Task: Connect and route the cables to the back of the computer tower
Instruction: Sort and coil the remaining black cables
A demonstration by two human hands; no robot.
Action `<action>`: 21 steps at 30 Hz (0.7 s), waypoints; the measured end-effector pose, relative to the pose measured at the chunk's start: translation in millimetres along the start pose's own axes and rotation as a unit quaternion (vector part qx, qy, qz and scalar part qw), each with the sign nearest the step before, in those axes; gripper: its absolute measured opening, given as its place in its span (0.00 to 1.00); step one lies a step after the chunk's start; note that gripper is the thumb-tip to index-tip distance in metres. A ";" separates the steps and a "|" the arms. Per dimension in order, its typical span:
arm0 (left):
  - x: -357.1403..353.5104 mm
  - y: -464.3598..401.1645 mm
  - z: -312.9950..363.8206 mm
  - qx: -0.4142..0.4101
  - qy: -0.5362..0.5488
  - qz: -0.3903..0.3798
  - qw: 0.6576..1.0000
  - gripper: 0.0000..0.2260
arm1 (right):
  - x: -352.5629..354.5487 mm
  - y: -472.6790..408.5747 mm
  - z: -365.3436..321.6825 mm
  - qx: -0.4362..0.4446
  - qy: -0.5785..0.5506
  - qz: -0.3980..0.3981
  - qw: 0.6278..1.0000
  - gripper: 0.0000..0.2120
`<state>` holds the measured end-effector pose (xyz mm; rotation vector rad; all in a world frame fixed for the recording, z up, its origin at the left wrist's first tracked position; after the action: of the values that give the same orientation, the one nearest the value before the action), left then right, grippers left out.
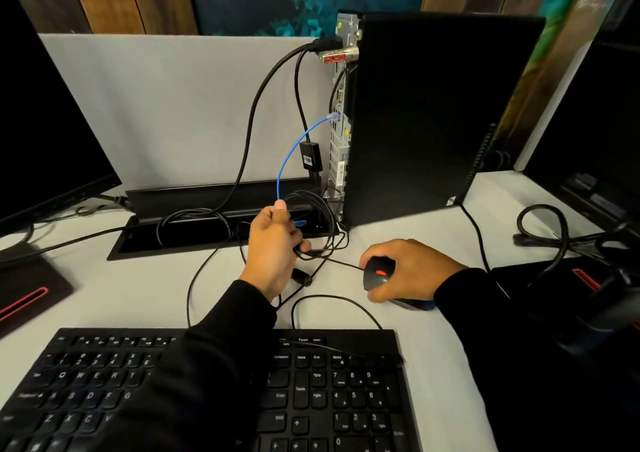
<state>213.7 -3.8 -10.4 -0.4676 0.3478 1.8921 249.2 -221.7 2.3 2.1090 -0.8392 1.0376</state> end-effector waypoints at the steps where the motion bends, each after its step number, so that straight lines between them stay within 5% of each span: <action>1: -0.5 0.9 -0.6 0.003 -0.007 -0.004 1.000 0.15 | 0.6 0.7 -0.4 -0.005 0.002 -0.008 1.000 0.22; 11: -7.7 10.1 -13.2 0.037 -0.043 -0.016 0.998 0.15 | 2.8 6.5 -1.0 -0.076 0.076 -0.062 0.992 0.40; 14: -8.6 11.0 -12.7 0.047 0.000 -0.019 0.999 0.15 | 4.7 2.4 -5.9 -0.059 0.044 -0.019 0.997 0.46; 18: -14.7 13.3 -15.1 0.064 0.106 -0.018 0.992 0.17 | -6.5 -12.1 -19.0 -0.004 -0.041 0.048 0.998 0.40; 21: -15.3 15.1 -16.4 0.075 0.168 -0.024 0.983 0.17 | -20.3 -20.7 -24.4 0.027 -0.009 0.067 0.997 0.23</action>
<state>207.0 -29.1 -17.2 -0.6887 0.6908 1.7236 244.6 -185.5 -8.0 2.1348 -0.9825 1.1233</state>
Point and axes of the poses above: each hand's wrist, its own y-axis away from the middle knuckle, its own x-axis out of the back of the hand, z = x × y, the point moved 5 cm from there along -y, towards the middle knuckle, and after that the axes turned 4 degrees about -z, right-handed, at the moved point
